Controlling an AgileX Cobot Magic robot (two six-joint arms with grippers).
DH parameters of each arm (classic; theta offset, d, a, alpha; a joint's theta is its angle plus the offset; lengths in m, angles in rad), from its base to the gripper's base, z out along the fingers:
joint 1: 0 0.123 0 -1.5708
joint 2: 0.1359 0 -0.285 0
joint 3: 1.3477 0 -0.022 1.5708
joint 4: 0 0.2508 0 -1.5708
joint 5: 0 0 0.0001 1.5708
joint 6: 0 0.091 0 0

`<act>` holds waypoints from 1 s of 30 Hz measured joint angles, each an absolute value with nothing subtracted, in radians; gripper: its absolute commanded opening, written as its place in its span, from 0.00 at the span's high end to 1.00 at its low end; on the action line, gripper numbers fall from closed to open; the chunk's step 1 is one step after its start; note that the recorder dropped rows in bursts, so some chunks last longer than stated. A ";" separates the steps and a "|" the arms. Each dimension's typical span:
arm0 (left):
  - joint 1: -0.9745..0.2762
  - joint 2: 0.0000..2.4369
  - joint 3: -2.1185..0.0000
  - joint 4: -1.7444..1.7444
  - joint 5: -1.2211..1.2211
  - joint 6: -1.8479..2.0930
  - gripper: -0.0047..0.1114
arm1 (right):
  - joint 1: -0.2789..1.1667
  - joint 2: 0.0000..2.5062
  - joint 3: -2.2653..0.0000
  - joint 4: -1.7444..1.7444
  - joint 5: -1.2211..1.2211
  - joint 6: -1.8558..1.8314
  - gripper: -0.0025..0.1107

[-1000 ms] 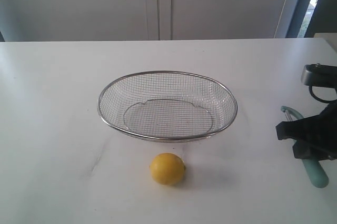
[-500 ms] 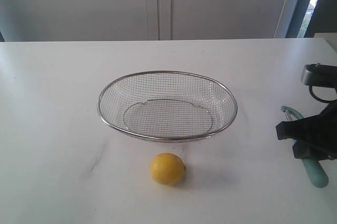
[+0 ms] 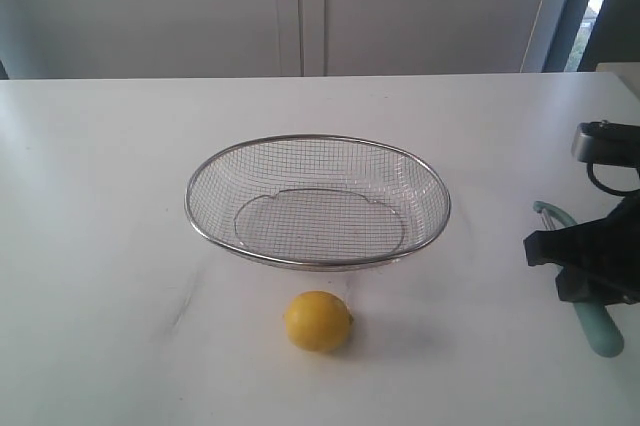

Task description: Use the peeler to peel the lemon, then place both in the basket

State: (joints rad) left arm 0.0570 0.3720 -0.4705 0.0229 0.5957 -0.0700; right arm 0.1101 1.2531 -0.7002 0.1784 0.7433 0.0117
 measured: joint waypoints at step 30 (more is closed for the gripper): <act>0.057 0.523 -0.636 0.009 0.902 0.221 0.96 | 0.110 1.253 -0.700 0.181 0.743 0.012 0.98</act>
